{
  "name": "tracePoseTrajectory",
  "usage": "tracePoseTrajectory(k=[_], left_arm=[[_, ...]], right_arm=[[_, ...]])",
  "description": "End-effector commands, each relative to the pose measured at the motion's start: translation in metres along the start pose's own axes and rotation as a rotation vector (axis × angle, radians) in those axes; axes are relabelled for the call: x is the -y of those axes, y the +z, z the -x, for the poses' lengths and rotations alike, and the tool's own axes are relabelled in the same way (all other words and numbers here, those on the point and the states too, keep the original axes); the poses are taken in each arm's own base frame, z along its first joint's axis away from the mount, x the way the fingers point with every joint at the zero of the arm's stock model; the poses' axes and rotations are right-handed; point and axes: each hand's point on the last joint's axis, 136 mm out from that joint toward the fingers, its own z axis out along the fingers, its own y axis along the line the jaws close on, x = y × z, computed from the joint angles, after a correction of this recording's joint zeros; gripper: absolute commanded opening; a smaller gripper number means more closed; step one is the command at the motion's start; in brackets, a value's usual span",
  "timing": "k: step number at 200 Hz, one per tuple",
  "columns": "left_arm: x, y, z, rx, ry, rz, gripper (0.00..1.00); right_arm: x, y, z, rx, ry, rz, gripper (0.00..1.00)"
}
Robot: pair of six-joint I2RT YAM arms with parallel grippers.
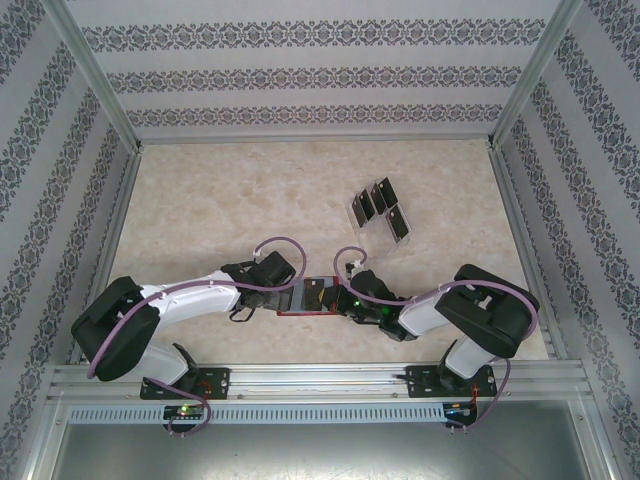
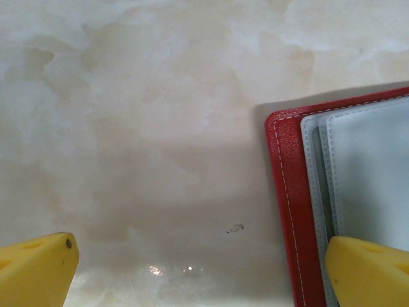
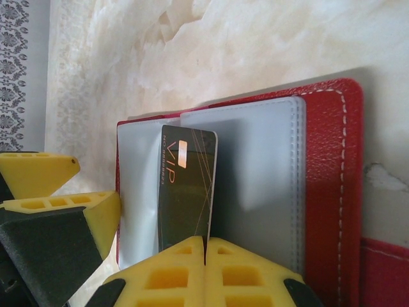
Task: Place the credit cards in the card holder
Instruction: Insert the credit card into the card slot.
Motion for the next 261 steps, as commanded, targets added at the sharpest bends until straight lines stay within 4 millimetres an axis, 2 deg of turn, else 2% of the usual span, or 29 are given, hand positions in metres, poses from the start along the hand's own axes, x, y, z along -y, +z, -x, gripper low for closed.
tracePoseTrajectory(k=[1,71,164,166,171,241,261], left_arm=[[-0.005,-0.001,-0.012,-0.030,0.013,0.009,1.00],[-0.004,-0.001,-0.010,-0.027,0.014,0.009,1.00],[-0.004,-0.001,-0.011,-0.029,0.012,0.008,1.00],[-0.004,0.000,-0.011,-0.029,0.012,0.008,1.00],[-0.004,0.000,-0.011,-0.028,0.012,0.008,1.00],[-0.003,-0.001,-0.010,-0.025,0.011,0.005,1.00],[-0.003,-0.002,-0.010,-0.024,0.009,0.004,1.00]], right_arm=[[0.013,-0.003,-0.012,-0.054,-0.014,-0.035,0.00],[0.022,-0.008,-0.014,-0.082,-0.003,-0.056,0.00],[0.022,0.006,-0.018,-0.143,0.007,-0.054,0.00],[0.014,0.009,-0.014,-0.134,0.003,-0.035,0.00],[0.010,0.010,-0.012,-0.134,0.000,-0.028,0.00],[0.007,0.014,-0.012,-0.147,0.002,-0.022,0.00],[0.007,0.012,-0.012,-0.145,0.004,-0.025,0.17]])
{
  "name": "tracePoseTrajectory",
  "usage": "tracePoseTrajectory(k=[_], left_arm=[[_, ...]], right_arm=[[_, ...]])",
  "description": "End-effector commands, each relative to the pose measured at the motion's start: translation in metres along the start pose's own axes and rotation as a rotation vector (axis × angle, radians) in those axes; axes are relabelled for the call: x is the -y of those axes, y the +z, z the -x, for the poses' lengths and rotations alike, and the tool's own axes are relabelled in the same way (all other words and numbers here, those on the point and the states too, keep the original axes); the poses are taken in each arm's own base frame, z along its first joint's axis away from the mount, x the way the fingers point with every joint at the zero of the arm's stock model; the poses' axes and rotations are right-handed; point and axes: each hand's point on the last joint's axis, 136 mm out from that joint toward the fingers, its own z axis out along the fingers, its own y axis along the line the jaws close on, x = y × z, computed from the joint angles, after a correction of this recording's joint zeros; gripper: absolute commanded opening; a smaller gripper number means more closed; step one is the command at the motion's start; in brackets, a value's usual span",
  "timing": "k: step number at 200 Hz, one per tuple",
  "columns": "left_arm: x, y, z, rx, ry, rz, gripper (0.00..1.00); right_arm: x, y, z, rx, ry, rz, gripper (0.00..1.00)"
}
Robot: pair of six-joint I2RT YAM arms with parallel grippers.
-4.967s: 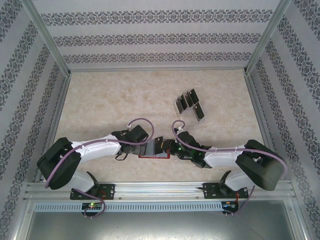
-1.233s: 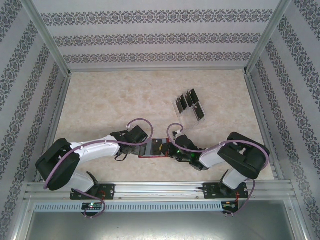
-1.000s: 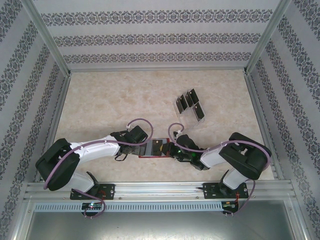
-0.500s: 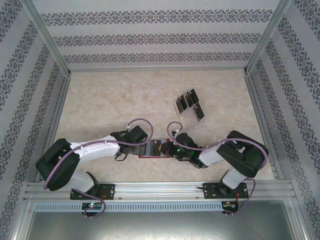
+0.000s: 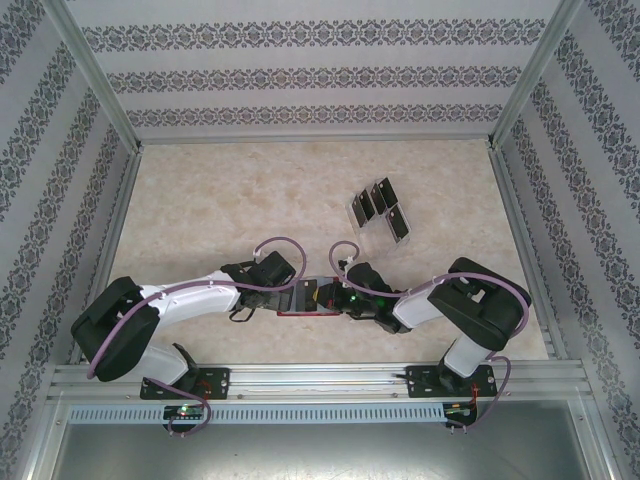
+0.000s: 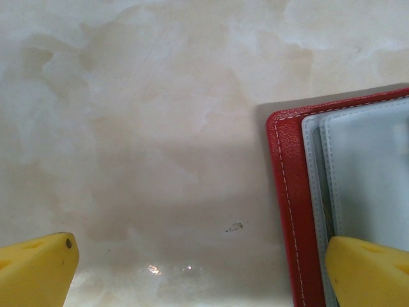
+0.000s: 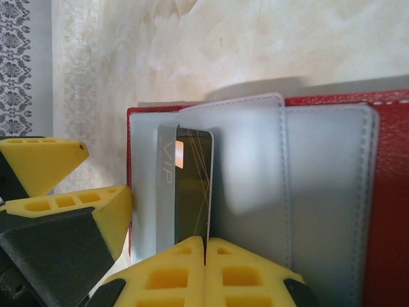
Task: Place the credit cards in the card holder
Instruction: Insert the credit card into the card slot.
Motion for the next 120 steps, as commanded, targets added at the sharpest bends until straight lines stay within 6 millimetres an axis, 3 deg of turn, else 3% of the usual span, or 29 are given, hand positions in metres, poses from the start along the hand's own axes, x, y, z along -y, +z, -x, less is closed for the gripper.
tracePoseTrajectory(k=[1,29,64,98,120], left_arm=[[-0.004,-0.001,-0.010,-0.023,0.010,0.007,1.00],[-0.004,-0.003,-0.008,-0.018,0.006,0.007,1.00],[-0.005,-0.010,-0.003,-0.001,0.001,0.008,1.00],[-0.007,-0.022,0.005,0.020,-0.002,0.015,1.00],[-0.004,-0.031,0.014,0.044,0.000,-0.003,1.00]], right_arm=[[0.016,0.001,-0.008,-0.043,0.001,-0.060,0.18],[0.011,-0.007,-0.004,-0.027,-0.007,-0.063,0.42],[0.006,-0.019,0.003,-0.010,-0.023,-0.078,0.54],[0.008,-0.034,0.011,0.012,-0.021,-0.112,0.56],[0.012,-0.042,0.013,0.015,-0.034,-0.157,0.43]])
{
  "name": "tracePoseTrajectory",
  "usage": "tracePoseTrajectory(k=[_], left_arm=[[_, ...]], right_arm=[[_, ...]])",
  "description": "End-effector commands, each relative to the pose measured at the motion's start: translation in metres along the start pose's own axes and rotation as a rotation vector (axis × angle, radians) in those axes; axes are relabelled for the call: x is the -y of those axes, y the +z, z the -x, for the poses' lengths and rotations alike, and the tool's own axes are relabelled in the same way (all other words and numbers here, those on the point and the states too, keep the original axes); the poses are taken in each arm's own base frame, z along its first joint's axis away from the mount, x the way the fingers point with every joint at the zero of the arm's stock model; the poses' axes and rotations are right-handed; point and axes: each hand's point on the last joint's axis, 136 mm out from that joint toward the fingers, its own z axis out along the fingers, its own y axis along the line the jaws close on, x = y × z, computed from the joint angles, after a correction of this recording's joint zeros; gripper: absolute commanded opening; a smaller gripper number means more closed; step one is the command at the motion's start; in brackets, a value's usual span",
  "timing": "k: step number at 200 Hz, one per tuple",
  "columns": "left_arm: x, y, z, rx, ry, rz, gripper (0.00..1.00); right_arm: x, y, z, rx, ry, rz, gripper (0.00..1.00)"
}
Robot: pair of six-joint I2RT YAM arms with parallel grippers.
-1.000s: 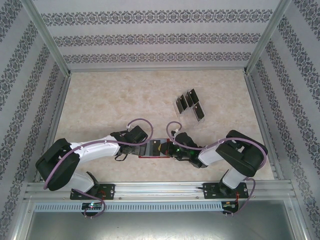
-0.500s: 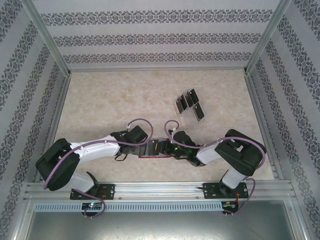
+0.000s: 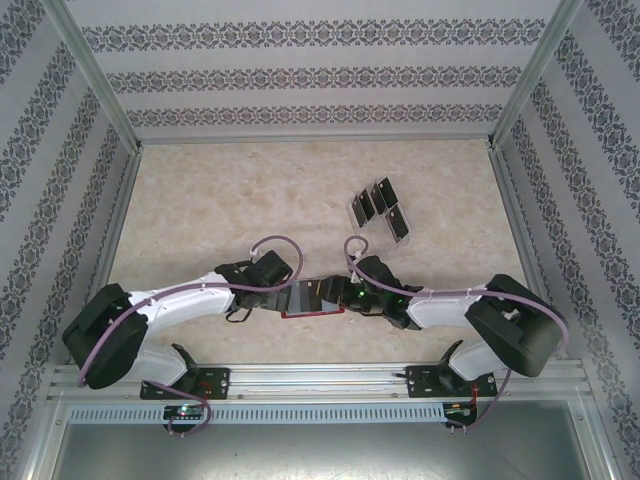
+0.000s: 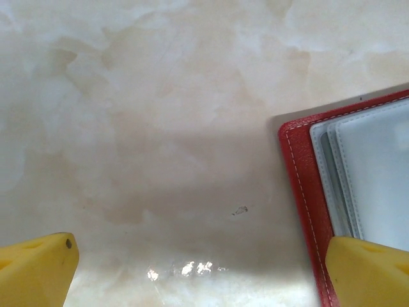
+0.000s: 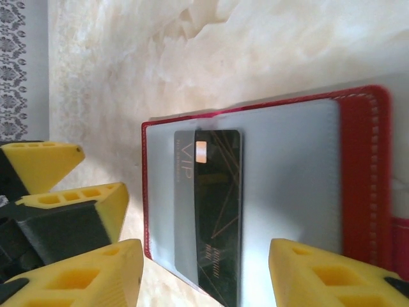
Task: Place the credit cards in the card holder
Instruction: Insert the credit card into the card slot.
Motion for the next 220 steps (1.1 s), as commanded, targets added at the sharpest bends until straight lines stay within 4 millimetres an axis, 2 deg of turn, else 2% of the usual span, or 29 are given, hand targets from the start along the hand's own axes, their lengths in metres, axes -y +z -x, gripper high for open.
tracePoseTrajectory(k=[1,6,22,36,93,137,220], left_arm=[[0.001,-0.017,0.012,0.032,0.004,-0.001,1.00],[0.003,-0.019,0.015,0.035,0.006,-0.013,1.00],[0.012,-0.025,0.023,0.043,0.014,-0.045,1.00],[0.021,-0.028,0.030,0.049,0.020,-0.076,1.00],[0.063,-0.027,0.053,0.063,0.028,-0.176,1.00],[0.088,-0.017,0.051,0.041,0.067,-0.183,1.00],[0.105,0.000,0.045,0.015,0.089,-0.155,1.00]], right_arm=[[0.017,-0.009,0.000,-0.001,-0.017,-0.097,0.43],[0.018,-0.011,0.000,0.001,-0.018,-0.110,0.38],[0.022,-0.013,-0.001,-0.008,-0.028,-0.146,0.13],[0.024,-0.013,-0.001,-0.014,-0.032,-0.158,0.00],[0.026,-0.003,-0.002,-0.025,-0.025,-0.153,0.00],[0.033,-0.002,-0.002,-0.017,-0.023,-0.168,0.00],[0.043,-0.003,-0.007,-0.011,-0.006,-0.175,0.00]])
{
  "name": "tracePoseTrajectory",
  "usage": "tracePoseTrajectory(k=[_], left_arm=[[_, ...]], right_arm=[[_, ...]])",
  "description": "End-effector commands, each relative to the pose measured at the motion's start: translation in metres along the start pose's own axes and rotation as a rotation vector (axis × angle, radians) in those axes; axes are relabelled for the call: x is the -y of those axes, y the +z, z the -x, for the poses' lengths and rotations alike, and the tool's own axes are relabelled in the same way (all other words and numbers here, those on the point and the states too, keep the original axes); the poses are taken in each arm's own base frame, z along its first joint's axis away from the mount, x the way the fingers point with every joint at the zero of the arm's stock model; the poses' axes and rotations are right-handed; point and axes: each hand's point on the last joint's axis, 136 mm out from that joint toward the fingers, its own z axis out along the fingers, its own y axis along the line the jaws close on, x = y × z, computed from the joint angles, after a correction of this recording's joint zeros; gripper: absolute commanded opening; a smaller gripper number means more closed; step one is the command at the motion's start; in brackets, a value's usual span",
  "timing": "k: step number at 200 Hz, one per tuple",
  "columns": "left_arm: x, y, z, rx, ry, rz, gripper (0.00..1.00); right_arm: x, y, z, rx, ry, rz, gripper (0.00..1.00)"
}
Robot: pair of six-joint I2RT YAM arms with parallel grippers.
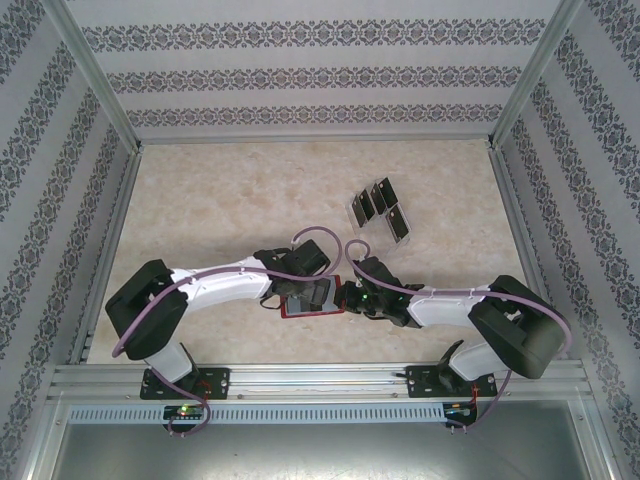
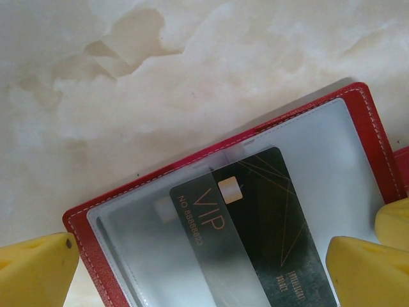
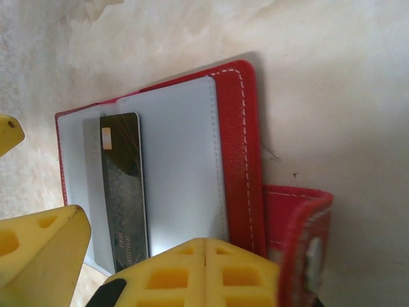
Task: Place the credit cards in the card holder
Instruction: Insert the credit card into the card slot.
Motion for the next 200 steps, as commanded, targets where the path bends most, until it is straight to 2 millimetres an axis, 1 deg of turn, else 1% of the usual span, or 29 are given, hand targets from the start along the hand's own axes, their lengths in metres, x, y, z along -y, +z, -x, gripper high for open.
tracePoseTrajectory(k=[1,51,72,124,200], left_arm=[[0.010,-0.001,0.011,0.035,-0.005,-0.003,1.00],[0.016,0.010,0.008,0.015,0.008,0.002,1.00],[0.016,0.014,0.006,0.007,0.011,0.016,1.00],[0.000,0.021,-0.005,-0.038,0.022,0.102,1.00],[-0.016,0.017,-0.017,-0.047,0.025,0.148,1.00]], right_arm=[[0.007,0.001,0.002,0.021,0.006,-0.013,0.00],[0.007,0.002,0.002,0.021,0.009,-0.013,0.00],[0.009,0.003,0.001,0.019,0.009,-0.017,0.00],[0.012,0.003,0.000,0.020,0.018,-0.025,0.00],[0.014,0.004,0.001,0.021,0.025,-0.034,0.00]])
